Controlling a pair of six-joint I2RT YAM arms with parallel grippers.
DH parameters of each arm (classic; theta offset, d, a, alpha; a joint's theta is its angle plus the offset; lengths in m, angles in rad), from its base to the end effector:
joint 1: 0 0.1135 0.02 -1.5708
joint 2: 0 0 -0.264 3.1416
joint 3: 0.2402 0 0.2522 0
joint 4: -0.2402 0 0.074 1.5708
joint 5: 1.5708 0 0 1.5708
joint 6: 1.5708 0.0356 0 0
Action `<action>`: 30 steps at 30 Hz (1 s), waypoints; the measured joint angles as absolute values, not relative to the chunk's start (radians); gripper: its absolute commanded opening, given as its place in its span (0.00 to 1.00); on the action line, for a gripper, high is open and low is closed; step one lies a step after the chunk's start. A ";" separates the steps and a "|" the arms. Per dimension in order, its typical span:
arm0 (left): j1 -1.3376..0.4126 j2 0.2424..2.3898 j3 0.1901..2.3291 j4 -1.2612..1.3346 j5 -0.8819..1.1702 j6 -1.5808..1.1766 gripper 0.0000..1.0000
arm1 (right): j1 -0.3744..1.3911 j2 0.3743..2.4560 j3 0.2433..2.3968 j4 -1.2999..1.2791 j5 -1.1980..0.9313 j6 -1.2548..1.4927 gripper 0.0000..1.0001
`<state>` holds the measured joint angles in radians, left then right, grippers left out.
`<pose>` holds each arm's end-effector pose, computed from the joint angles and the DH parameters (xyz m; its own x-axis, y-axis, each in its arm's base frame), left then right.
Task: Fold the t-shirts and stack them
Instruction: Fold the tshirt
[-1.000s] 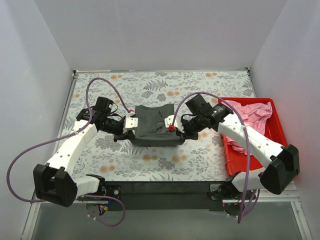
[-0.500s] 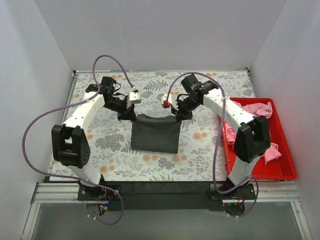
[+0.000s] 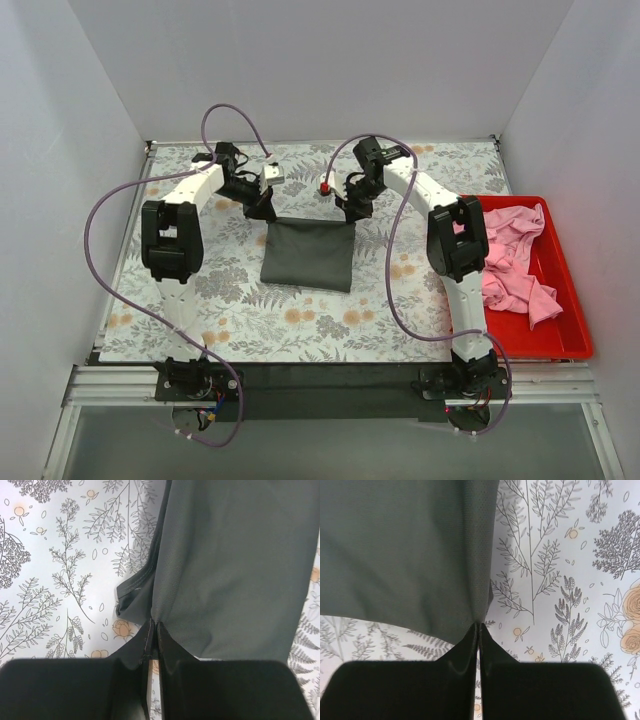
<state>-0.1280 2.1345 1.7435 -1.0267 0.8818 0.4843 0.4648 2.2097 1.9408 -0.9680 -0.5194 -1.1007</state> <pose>0.4181 -0.0815 0.2033 -0.7753 0.3982 -0.4901 0.6315 0.4860 -0.6041 0.4068 0.2237 0.2191 0.0940 -0.8187 -0.5665 -0.9951 -0.0590 -0.0798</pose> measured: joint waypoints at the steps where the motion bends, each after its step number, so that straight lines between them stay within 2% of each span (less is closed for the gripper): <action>1: -0.128 2.145 1.744 -1.015 0.881 0.480 0.00 | 0.459 2.232 1.956 -0.968 -0.519 -1.103 0.01; 9: -0.131 2.195 1.744 -0.915 0.863 0.429 0.00 | 0.434 2.310 1.990 -0.955 -0.511 -1.100 0.01; 10: -0.131 2.196 1.744 -0.902 0.860 0.422 0.02 | 0.434 2.310 1.990 -0.950 -0.510 -1.098 0.01; 11: -0.131 2.196 1.744 -0.891 0.858 0.416 0.03 | 0.434 2.310 1.990 -0.943 -0.505 -1.094 0.05; 15: -0.130 2.197 1.746 -0.844 0.852 0.352 0.03 | 0.433 2.310 1.999 -0.900 -0.473 -1.045 0.07; 16: -0.128 2.197 1.747 -0.826 0.851 0.328 0.05 | 0.432 2.310 2.002 -0.884 -0.466 -1.024 0.11; 17: -0.125 2.198 1.750 -0.813 0.849 0.305 0.16 | 0.429 2.310 2.008 -0.866 -0.458 -1.001 0.30; 19: -0.117 2.200 1.763 -0.789 0.839 0.259 0.22 | 0.422 2.310 2.021 -0.822 -0.433 -0.950 0.56; 21: -0.105 2.204 1.789 -0.760 0.825 0.186 0.36 | 0.412 2.309 2.037 -0.778 -0.403 -0.899 0.58; 22: -0.098 2.204 1.802 -0.742 0.822 0.145 0.39 | 0.406 2.308 2.045 -0.759 -0.390 -0.874 0.58; 26: -0.039 2.179 1.797 -0.622 0.832 -0.097 0.41 | 0.372 2.265 2.050 -0.722 -0.377 -0.736 0.59; 30: 0.041 2.036 1.611 -0.505 0.868 -0.352 0.44 | 0.339 2.089 1.919 -0.682 -0.456 -0.540 0.62</action>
<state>0.0410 2.0361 1.6108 -0.5045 0.8680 -0.3523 0.3386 2.0888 1.9194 -0.6815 -0.4557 -0.5400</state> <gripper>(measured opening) 0.430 0.606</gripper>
